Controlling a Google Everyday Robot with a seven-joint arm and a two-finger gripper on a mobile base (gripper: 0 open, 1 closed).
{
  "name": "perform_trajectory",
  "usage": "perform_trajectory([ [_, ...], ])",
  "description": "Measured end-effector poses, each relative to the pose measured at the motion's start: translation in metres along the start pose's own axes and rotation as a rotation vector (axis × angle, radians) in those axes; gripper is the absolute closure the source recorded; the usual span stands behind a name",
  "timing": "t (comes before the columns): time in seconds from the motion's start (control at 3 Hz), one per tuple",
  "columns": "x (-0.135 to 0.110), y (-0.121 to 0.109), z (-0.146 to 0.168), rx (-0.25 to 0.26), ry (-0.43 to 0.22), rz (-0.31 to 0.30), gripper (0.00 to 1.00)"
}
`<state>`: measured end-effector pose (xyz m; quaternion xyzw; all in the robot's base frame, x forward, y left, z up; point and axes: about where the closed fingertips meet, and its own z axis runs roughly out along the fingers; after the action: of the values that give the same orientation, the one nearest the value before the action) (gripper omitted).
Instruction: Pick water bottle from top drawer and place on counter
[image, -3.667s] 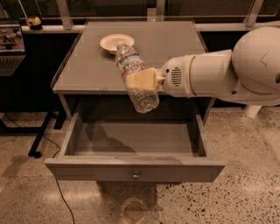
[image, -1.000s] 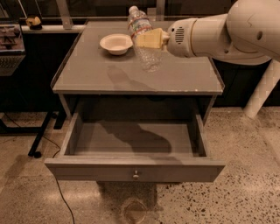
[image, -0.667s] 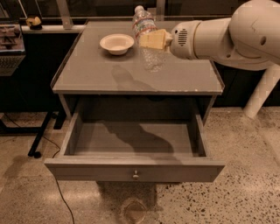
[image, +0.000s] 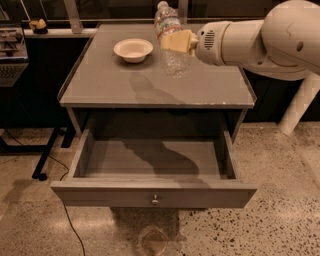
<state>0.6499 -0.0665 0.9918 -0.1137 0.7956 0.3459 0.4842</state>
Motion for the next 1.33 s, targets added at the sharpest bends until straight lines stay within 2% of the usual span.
perform_trajectory([
  [0.67, 0.01, -0.025, 0.033, 0.001, 0.073, 0.05, 1.0],
  [1.33, 0.033, -0.066, 0.057, 0.06, 0.143, 0.132, 1.0],
])
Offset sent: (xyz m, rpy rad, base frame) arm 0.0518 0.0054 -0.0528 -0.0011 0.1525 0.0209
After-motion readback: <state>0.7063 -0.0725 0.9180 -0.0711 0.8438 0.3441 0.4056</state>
